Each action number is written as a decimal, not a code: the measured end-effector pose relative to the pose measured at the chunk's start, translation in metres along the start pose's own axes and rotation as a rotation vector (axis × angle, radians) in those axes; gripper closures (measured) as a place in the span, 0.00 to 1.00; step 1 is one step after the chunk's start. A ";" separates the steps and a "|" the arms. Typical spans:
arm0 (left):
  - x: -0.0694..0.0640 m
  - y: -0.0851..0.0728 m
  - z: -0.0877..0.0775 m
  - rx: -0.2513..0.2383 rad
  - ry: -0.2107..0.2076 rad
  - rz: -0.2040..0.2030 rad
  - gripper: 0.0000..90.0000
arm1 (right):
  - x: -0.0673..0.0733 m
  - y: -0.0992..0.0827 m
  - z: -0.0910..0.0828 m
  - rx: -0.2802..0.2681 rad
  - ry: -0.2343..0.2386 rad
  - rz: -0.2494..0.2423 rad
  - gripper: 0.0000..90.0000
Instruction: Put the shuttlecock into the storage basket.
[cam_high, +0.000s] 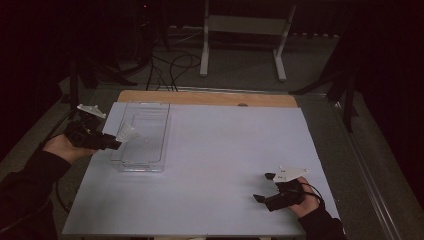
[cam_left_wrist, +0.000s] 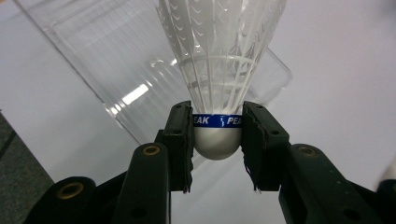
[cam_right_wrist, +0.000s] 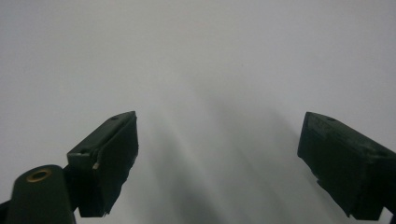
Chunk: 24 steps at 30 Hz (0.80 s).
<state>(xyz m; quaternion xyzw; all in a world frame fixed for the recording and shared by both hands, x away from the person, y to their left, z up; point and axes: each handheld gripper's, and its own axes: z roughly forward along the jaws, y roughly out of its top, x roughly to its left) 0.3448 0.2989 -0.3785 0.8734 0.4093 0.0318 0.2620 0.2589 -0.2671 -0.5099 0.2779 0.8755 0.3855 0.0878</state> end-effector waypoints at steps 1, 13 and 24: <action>0.002 -0.001 0.003 0.004 0.013 -0.003 0.73 | 0.000 0.000 0.000 0.002 -0.001 -0.001 0.14; 0.011 -0.012 0.027 0.003 0.013 -0.052 0.73 | -0.001 0.000 -0.001 0.000 0.001 0.005 0.14; 0.016 -0.019 0.043 0.017 0.011 -0.026 0.73 | -0.002 -0.001 0.000 0.000 0.002 0.015 0.15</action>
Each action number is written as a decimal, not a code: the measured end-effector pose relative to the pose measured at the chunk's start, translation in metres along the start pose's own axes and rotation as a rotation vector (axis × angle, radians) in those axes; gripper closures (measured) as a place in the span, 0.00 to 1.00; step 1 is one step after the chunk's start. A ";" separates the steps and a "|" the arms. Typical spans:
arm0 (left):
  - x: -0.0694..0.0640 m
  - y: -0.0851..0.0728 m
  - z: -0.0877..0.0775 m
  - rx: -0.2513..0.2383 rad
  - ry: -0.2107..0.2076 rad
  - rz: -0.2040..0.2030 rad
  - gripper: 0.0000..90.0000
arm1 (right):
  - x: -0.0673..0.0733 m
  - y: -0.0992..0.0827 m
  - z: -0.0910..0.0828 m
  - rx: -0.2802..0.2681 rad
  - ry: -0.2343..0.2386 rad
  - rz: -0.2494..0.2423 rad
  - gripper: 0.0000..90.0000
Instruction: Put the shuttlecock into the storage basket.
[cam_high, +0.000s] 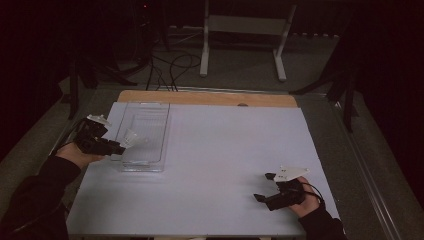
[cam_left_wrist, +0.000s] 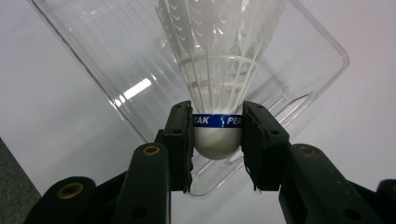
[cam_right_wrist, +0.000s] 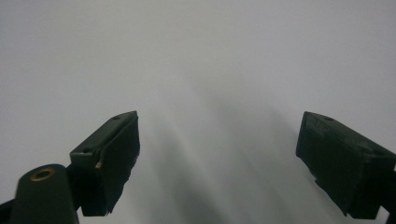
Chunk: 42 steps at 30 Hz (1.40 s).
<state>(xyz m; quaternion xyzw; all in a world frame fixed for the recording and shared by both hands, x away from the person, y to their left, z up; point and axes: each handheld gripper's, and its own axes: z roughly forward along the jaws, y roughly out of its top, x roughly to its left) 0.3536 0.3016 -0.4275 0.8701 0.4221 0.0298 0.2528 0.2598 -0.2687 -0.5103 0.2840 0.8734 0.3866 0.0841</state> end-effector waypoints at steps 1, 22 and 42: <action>0.000 -0.001 0.001 -0.001 0.007 0.011 0.73 | 0.000 0.000 0.000 -0.001 0.001 0.000 0.15; 0.005 -0.004 0.013 0.051 0.034 0.051 0.73 | -0.001 0.000 0.000 0.004 0.003 0.008 0.15; 0.001 0.005 0.011 0.060 0.046 0.047 0.66 | -0.002 -0.001 0.000 0.004 0.009 0.016 0.15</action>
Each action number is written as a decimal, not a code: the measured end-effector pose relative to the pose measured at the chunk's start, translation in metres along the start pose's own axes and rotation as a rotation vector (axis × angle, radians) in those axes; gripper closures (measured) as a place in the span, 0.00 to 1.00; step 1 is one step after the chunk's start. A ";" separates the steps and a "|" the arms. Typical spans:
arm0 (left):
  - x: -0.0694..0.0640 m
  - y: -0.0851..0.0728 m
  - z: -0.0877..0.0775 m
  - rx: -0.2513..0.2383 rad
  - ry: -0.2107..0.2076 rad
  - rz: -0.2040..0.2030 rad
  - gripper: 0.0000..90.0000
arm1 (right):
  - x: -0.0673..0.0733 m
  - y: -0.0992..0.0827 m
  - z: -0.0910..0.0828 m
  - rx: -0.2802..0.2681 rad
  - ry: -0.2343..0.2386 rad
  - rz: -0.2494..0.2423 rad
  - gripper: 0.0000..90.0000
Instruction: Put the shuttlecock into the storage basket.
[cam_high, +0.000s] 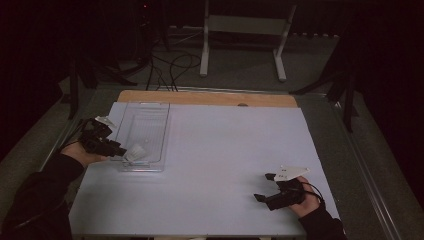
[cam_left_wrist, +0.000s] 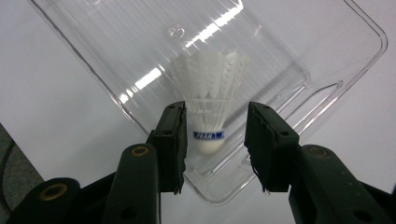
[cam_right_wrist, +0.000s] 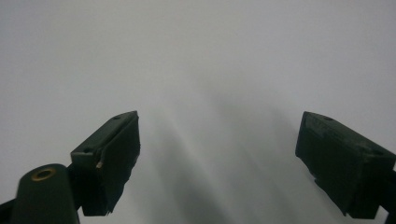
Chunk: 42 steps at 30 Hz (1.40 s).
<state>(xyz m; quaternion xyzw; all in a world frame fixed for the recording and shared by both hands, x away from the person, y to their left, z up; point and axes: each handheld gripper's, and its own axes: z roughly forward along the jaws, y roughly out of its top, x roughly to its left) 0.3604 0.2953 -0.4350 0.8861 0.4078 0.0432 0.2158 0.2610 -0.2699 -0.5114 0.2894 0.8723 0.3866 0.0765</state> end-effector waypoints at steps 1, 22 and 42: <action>0.000 0.000 0.000 0.001 0.000 -0.002 0.66 | 0.000 0.000 0.000 0.001 0.000 0.000 0.15; -0.007 0.006 -0.004 0.000 0.025 -0.041 0.18 | -0.001 0.001 -0.002 -0.011 -0.005 -0.005 0.15; -0.020 0.017 -0.014 -0.078 0.063 -0.042 0.00 | -0.001 0.000 -0.002 -0.012 -0.004 -0.004 0.14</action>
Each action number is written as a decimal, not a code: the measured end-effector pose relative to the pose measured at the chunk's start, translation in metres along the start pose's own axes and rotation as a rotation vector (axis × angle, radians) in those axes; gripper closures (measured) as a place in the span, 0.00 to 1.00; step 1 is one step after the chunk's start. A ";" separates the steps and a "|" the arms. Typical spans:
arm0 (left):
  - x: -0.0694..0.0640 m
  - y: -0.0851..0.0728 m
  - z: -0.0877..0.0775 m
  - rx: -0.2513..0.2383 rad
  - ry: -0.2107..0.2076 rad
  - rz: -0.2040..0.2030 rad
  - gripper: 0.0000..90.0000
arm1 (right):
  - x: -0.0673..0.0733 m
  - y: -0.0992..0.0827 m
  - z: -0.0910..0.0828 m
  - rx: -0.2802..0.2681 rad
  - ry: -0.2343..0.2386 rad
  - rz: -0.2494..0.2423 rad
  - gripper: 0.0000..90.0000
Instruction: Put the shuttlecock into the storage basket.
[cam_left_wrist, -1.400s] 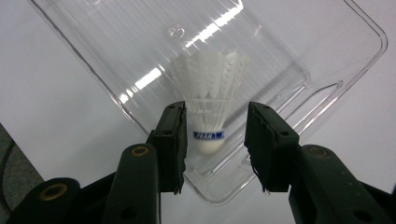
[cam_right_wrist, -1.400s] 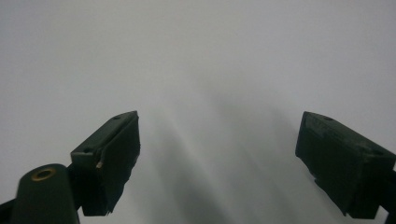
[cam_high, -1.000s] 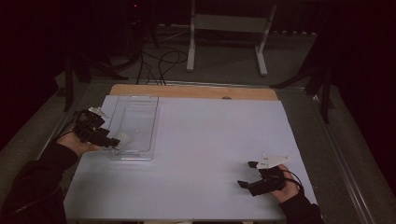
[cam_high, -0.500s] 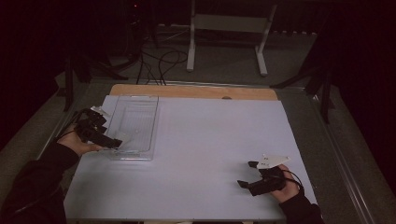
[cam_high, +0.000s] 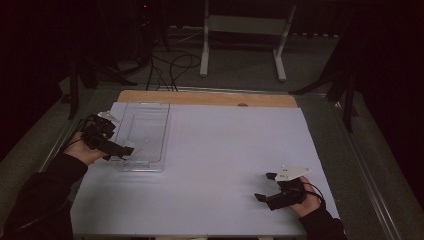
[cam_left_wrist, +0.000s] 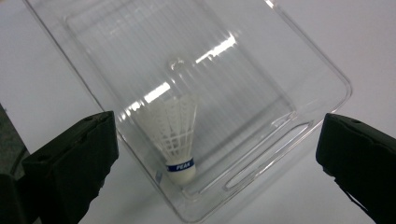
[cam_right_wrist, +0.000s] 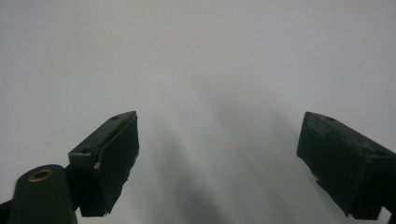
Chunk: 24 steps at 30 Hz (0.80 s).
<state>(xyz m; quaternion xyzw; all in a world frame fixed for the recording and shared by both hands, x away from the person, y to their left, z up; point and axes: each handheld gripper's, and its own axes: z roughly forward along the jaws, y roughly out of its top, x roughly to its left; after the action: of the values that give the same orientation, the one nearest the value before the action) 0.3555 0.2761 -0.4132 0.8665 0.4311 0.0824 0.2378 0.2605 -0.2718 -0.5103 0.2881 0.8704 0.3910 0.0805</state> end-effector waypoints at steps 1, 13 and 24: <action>-0.001 0.001 -0.001 -0.007 0.005 0.002 0.00 | 0.000 0.000 0.000 0.004 0.001 -0.002 0.14; -0.014 0.014 -0.007 -0.044 0.001 0.044 0.00 | 0.002 0.000 -0.001 0.003 -0.024 -0.012 0.13; -0.028 0.025 -0.010 -0.071 -0.010 0.076 0.00 | 0.002 0.001 -0.002 -0.005 -0.028 -0.011 0.13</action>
<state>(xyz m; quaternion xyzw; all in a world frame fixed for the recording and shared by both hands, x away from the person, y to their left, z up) 0.3523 0.2441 -0.3903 0.8736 0.3935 0.1022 0.2674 0.2586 -0.2713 -0.5077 0.2887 0.8698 0.3886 0.0957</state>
